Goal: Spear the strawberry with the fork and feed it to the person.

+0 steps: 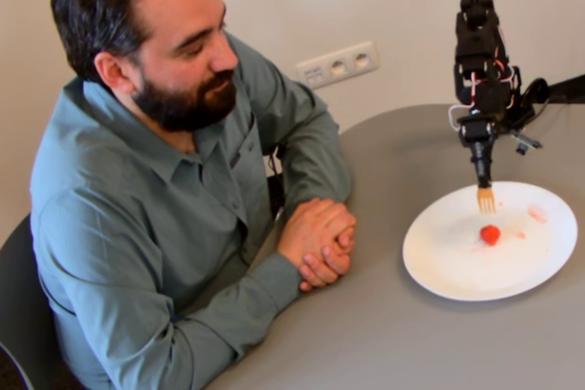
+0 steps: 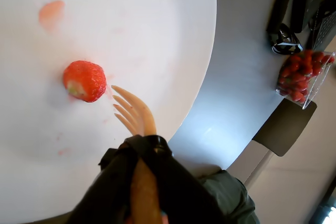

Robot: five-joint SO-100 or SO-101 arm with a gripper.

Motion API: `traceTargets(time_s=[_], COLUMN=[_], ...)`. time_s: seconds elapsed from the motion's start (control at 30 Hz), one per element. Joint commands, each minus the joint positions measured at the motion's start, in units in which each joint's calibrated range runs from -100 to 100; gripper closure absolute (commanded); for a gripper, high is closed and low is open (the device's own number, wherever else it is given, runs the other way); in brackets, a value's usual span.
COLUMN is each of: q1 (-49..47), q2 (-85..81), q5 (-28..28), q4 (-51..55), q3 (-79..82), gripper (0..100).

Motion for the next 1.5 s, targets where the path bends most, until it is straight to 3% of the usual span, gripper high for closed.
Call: traceTargets(time_s=[0.0,0.43,0.63,1.07,1.23,1.33,1.47], q1=[0.6,0.6,0.0,-0.1,-0.8,-0.8,-0.9], q2=[2.5,6.4,9.0,8.3,5.3,5.5,4.9], q5=[-0.6,-2.8,-2.3,-2.7,-1.6,-1.6,-1.6], q4=[-1.4,-1.7,-13.9,-15.5,-22.6,-21.6,-12.0], q3=[-3.0,-0.2,7.7,11.7,18.4,18.0,11.6], gripper=[99,99,99,98,98,98,98])
